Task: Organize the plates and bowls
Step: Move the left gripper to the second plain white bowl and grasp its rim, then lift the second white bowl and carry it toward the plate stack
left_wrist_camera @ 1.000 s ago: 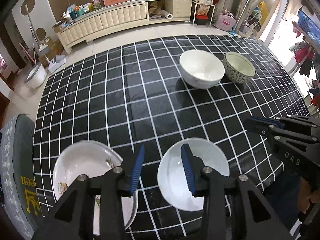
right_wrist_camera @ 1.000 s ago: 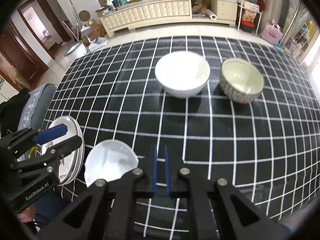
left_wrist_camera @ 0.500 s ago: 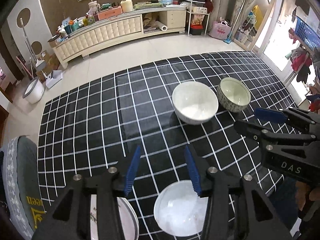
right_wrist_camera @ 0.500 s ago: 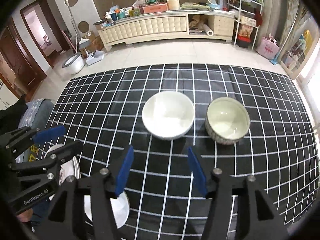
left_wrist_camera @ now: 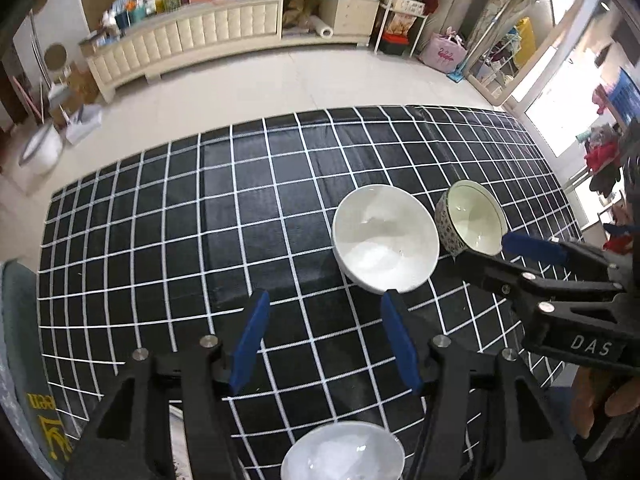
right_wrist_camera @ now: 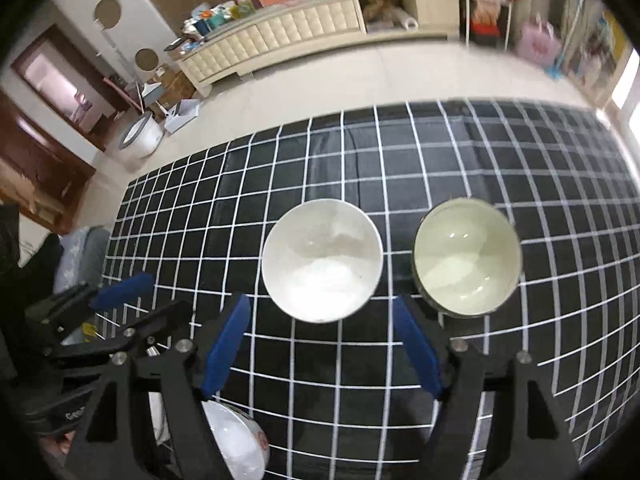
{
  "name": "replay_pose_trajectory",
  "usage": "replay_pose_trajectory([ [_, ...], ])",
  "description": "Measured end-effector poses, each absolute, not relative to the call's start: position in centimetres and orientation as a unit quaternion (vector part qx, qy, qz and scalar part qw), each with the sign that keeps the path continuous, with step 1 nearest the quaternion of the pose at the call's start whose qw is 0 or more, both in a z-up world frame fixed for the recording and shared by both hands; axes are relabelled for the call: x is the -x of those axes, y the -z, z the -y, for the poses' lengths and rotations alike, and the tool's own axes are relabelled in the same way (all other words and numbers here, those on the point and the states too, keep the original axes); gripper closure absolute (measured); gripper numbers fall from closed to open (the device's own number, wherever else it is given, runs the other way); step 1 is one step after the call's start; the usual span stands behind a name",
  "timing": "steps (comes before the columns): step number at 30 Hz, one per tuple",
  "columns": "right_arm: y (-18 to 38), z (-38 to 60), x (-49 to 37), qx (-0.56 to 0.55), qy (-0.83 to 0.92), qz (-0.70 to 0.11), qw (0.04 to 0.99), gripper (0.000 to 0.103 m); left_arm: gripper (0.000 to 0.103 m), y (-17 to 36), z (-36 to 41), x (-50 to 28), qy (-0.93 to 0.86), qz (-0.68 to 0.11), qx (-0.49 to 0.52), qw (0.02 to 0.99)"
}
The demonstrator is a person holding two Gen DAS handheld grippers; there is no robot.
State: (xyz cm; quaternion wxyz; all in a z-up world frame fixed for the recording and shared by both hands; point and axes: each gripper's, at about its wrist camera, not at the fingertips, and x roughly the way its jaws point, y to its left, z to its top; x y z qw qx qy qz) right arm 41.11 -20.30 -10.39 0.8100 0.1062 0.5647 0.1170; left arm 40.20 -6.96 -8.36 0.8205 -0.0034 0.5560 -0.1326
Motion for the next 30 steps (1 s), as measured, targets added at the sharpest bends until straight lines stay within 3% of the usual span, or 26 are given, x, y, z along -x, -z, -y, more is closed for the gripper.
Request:
replay_pose_trajectory([
  [14, 14.4, 20.4, -44.1, -0.119, -0.104, -0.598, 0.786, 0.026, 0.048, 12.8, 8.3, -45.3, 0.129, -0.583, -0.016, 0.802],
  [17, 14.7, 20.2, -44.4, -0.116, -0.105, -0.601, 0.784, 0.033, 0.054, 14.0, 8.8, -45.7, 0.137, -0.59, -0.022, 0.795],
  [23, 15.9, 20.3, -45.1, -0.114, -0.101, -0.606, 0.781, 0.035, 0.067, 15.5, 9.0, -46.5, 0.14, -0.601, -0.023, 0.786],
  [25, 16.6, 20.2, -45.2, -0.11, -0.1, -0.613, 0.776, 0.045, 0.069, 15.9, 9.1, -46.8, 0.146, -0.603, -0.021, 0.784],
  [30, 17.5, 20.3, -45.5, -0.107, -0.097, -0.617, 0.774, 0.053, 0.075, 16.6, 9.4, -47.3, 0.157, -0.605, -0.026, 0.78],
])
